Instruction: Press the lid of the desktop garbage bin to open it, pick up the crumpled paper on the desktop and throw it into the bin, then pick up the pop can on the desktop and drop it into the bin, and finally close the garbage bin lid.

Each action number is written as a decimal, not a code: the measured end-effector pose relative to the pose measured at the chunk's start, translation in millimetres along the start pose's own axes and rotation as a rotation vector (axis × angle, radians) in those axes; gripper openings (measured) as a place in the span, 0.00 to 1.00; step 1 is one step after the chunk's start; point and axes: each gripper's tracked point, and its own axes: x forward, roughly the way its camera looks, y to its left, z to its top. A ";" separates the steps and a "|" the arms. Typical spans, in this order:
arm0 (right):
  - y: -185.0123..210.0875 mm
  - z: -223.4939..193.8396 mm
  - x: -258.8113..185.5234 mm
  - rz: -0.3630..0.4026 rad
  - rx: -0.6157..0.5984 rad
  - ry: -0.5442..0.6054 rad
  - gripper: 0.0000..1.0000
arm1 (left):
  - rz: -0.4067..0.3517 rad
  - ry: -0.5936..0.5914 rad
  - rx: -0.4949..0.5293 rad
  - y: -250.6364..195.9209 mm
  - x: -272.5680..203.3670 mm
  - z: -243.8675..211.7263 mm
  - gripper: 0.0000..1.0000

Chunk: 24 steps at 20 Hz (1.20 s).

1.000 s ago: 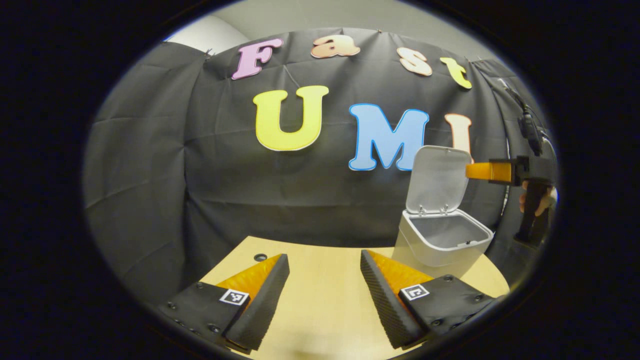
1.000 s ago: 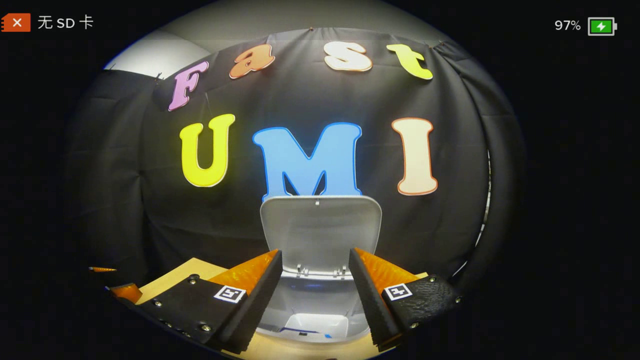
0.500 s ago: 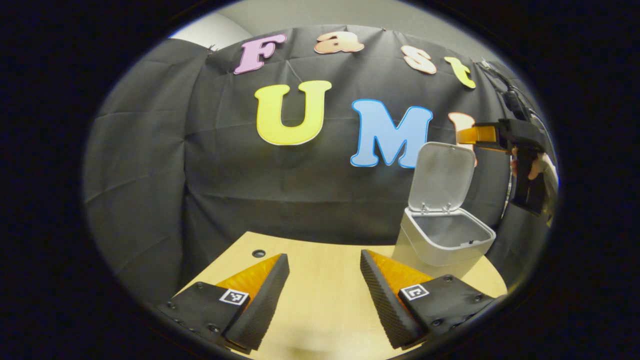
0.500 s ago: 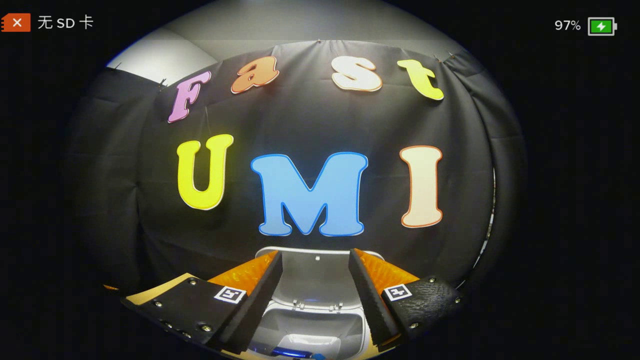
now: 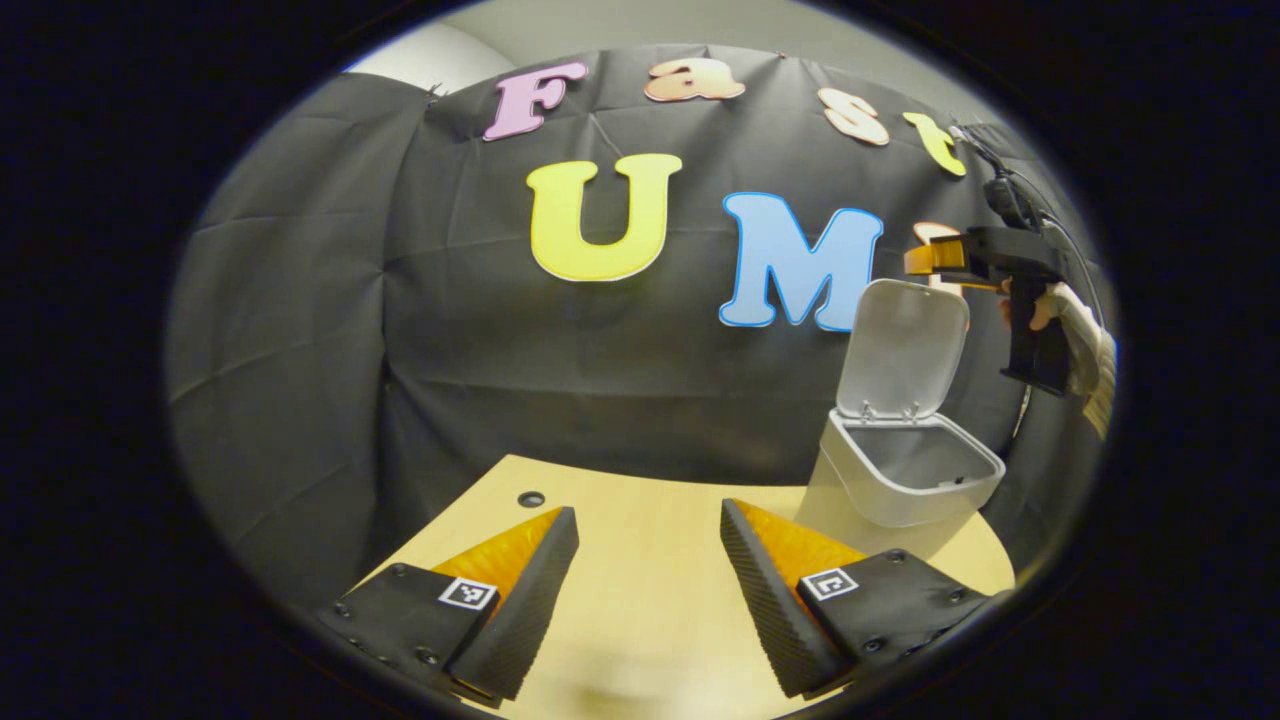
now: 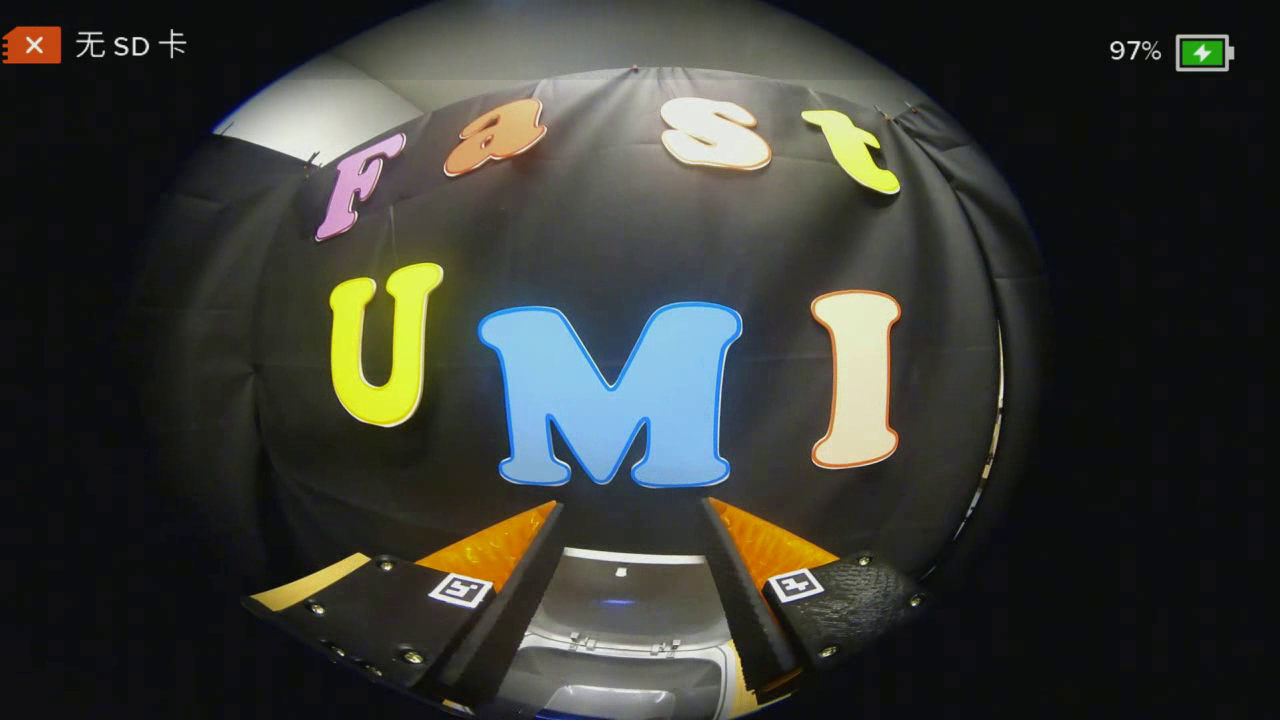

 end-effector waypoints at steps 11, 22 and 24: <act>5.6 -18.6 -25.9 0.037 0.011 0.053 0.86 | -0.032 -0.002 0.015 -14.1 7.1 -0.6 0.93; 19.9 -67.8 -91.2 0.058 0.024 0.102 0.86 | -0.098 -0.019 0.038 -41.9 1.4 5.8 0.92; 23.3 -81.4 -97.9 0.069 0.032 0.128 0.86 | -0.106 -0.020 0.041 -44.8 -2.3 4.7 0.92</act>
